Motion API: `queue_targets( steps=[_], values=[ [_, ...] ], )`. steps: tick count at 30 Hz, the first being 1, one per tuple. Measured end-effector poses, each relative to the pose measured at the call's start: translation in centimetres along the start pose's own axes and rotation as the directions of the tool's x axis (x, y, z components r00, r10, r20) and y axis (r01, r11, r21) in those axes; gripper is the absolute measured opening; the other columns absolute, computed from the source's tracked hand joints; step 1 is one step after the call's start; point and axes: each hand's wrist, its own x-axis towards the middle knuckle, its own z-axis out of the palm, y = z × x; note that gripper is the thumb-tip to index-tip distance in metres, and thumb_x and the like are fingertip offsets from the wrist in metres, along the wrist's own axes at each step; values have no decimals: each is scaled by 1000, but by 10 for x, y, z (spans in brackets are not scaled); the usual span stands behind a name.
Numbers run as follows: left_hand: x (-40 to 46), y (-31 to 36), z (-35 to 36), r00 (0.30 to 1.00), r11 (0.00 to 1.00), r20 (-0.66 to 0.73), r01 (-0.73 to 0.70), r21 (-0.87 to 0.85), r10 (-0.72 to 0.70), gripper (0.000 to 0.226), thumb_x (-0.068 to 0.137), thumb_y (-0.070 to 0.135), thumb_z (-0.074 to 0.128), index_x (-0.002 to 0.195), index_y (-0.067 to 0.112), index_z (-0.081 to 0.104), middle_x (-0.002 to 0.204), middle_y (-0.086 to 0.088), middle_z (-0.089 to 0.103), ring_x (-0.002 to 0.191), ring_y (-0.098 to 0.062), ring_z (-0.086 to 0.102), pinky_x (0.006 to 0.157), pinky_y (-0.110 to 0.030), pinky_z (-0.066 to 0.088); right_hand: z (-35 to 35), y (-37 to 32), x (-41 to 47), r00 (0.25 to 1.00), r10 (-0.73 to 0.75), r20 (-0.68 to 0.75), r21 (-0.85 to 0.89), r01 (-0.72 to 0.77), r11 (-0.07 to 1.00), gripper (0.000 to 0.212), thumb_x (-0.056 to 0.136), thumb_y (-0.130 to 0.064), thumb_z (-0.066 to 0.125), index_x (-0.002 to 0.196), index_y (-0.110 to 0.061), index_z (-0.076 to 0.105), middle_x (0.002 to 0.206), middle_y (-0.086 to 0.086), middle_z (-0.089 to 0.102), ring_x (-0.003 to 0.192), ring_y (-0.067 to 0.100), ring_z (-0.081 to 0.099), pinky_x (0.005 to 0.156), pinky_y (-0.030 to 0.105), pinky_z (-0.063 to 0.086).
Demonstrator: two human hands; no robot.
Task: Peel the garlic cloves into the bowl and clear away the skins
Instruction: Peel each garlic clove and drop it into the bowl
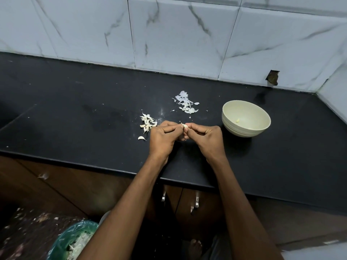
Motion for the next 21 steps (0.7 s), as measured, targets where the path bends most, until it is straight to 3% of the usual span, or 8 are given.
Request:
queue_targets(
  steps=[5, 8, 11, 17, 21],
  values=[
    [0, 2, -1, 999, 999, -27, -30, 34, 31, 7, 84, -11, 74, 86, -7, 79, 87, -17, 69, 73, -18, 68, 67, -24, 56, 4, -5, -3, 999, -20, 31, 12, 20, 1000, 17, 94, -1, 73, 108, -8, 81, 92, 6, 81, 82, 10, 73, 81, 26, 60],
    [1, 2, -3, 1000, 1000, -6, -25, 18, 25, 11, 84, -11, 74, 85, -2, 80, 85, -11, 70, 71, -14, 68, 67, -23, 56, 3, -8, -4, 999, -13, 48, 95, 9, 995, 16, 94, 0, 72, 106, -7, 81, 94, 12, 80, 83, 14, 73, 86, 34, 62],
    [1, 1, -4, 1000, 1000, -1, -23, 11, 23, 12, 83, -8, 76, 82, 3, 81, 84, -8, 71, 72, -16, 67, 69, -26, 56, 2, -10, -3, 996, 64, 57, 206, -74, 976, 15, 93, 2, 73, 107, 2, 79, 92, 16, 79, 81, 17, 73, 81, 31, 62],
    [1, 3, -2, 1000, 1000, -16, 4, -14, -5, 10, 82, -12, 72, 85, -6, 80, 86, -12, 72, 72, -14, 65, 67, -24, 54, -3, -10, 1, 968, 239, 79, 344, -252, 905, 16, 90, 2, 75, 104, 8, 76, 93, 25, 77, 83, 29, 76, 79, 31, 61],
    [2, 2, -1, 999, 1000, -32, 5, -7, -5, 10, 82, -11, 73, 87, -7, 79, 88, -12, 73, 73, -15, 66, 67, -24, 54, -1, -12, 1, 967, 246, 74, 341, -256, 904, 11, 89, 2, 75, 100, 6, 77, 89, 22, 77, 80, 27, 76, 78, 30, 62]
  ],
)
